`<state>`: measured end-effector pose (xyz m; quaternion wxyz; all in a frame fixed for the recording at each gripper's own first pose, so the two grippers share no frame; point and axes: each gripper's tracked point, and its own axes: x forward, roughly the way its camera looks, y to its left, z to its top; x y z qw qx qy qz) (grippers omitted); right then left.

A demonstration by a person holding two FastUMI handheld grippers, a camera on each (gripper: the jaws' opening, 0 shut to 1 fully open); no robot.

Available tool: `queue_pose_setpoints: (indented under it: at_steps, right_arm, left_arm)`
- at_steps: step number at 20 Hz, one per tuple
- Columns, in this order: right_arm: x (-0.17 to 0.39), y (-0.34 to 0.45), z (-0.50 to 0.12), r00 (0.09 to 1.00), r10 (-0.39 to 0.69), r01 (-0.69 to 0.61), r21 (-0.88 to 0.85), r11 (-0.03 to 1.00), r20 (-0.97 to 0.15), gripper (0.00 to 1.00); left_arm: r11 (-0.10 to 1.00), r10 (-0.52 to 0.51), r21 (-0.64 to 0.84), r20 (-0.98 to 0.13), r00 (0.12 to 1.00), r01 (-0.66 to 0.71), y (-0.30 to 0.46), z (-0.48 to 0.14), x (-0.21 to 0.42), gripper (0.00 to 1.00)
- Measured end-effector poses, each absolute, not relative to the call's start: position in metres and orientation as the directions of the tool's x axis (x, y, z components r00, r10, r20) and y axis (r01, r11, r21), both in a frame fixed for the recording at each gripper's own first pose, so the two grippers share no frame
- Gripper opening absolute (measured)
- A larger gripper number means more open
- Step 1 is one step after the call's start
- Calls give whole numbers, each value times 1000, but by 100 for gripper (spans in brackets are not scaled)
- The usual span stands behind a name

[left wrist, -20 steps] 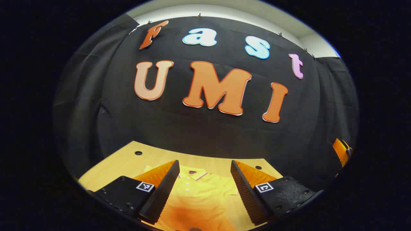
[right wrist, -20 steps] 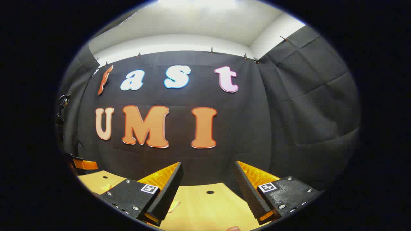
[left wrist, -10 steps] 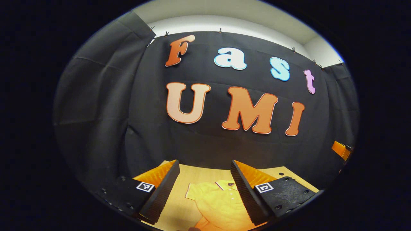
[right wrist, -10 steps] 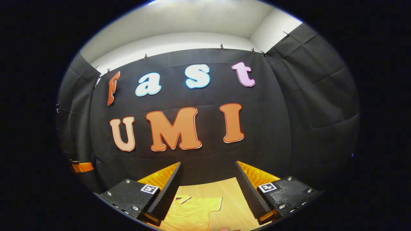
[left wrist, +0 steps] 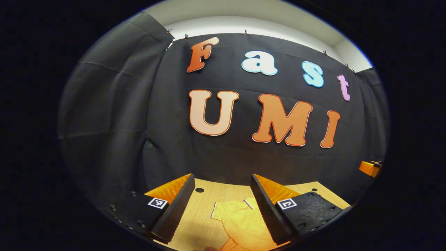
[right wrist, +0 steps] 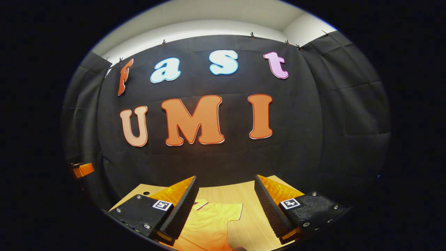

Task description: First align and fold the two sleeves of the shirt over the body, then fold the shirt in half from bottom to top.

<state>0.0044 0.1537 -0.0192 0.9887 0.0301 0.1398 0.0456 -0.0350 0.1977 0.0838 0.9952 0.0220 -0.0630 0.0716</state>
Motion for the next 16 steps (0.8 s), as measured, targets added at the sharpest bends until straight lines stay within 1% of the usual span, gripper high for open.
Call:
queue_pose_setpoints:
  at_steps: [2, 4, 7, 12, 16]
  right_arm:
    - [24, 146, -32, 946, 85, -78, 36, 996, -313, 97]
    - [44, 135, -50, 926, 57, -60, 5, 998, -373, 97]
    - [70, 134, -82, 879, 66, -59, 31, 998, -473, 97]
    - [113, 126, -146, 768, 55, -49, 28, 998, -638, 97]
    - [136, 128, -198, 637, 55, -35, 43, 998, -769, 97]
  left_arm:
    - [986, 155, 45, 136, 979, -163, 196, 90, -22, 98]
    - [987, 150, 46, 136, 979, -157, 187, 93, -5, 98]
    - [984, 162, 48, 129, 978, -170, 183, 93, 18, 98]
    - [981, 181, 61, 82, 980, -186, 180, 75, 47, 98]
    - [972, 226, 49, 48, 973, -229, 191, 64, 64, 98]
